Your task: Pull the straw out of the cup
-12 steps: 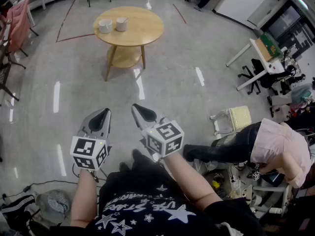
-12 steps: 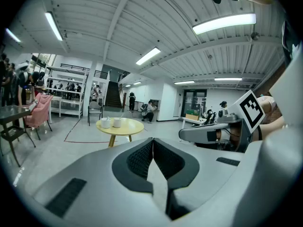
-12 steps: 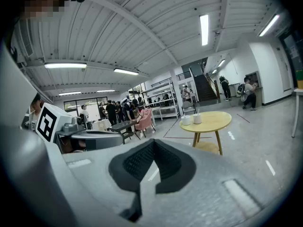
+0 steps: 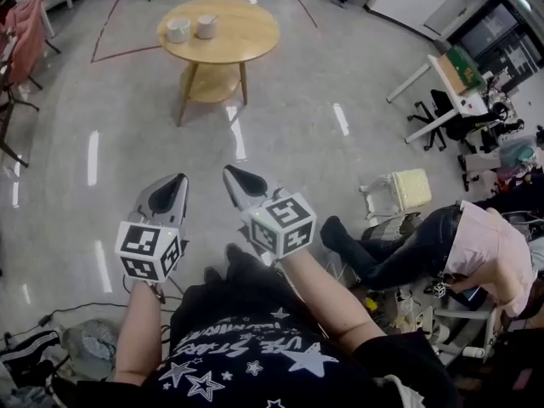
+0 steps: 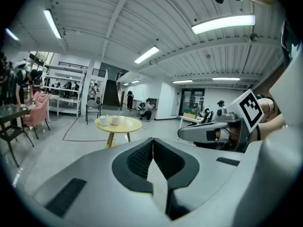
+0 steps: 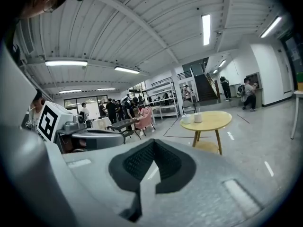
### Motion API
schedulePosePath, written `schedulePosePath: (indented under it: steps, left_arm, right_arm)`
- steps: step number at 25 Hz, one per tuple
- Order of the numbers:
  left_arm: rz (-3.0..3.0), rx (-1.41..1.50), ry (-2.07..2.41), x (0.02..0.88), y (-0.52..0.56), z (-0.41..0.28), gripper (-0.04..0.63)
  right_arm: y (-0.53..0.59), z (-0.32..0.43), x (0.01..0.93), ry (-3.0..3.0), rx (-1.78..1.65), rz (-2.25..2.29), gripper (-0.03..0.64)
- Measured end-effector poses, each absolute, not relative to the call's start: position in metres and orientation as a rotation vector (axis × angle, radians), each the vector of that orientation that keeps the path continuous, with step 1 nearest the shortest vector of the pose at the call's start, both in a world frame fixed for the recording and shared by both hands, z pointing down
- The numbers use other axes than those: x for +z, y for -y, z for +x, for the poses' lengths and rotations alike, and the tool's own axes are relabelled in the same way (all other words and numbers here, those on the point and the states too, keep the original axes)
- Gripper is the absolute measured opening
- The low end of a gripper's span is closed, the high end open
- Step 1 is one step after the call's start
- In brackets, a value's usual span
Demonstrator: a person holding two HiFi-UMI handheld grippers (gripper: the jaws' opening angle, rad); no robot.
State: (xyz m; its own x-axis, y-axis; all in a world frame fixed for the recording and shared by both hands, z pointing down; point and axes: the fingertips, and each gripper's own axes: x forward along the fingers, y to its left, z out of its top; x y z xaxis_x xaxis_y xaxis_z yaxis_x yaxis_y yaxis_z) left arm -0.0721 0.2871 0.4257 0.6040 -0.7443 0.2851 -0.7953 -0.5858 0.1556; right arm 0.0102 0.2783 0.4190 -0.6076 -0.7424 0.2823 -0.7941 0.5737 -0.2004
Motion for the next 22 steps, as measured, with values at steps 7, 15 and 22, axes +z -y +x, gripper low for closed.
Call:
schedulePosePath:
  steps: [7, 15, 22]
  left_arm:
    - [2.563, 0.258, 1.258, 0.429, -0.296, -0.067, 0.008]
    - [2.534, 0.25, 1.242, 0.435, -0.279, -0.073, 0.009]
    - [2.512, 0.291, 1.258, 0.448, -0.225, -0.074, 0.008]
  right_arm:
    - [-0.287, 0.021, 0.425, 2.624, 0.5, 1.35, -0.002]
    - [-0.274, 0.016, 0.431, 2.627, 0.534, 1.326, -0.002]
    - [-0.207, 0.018, 0.444, 2.655, 0.543, 1.339, -0.002]
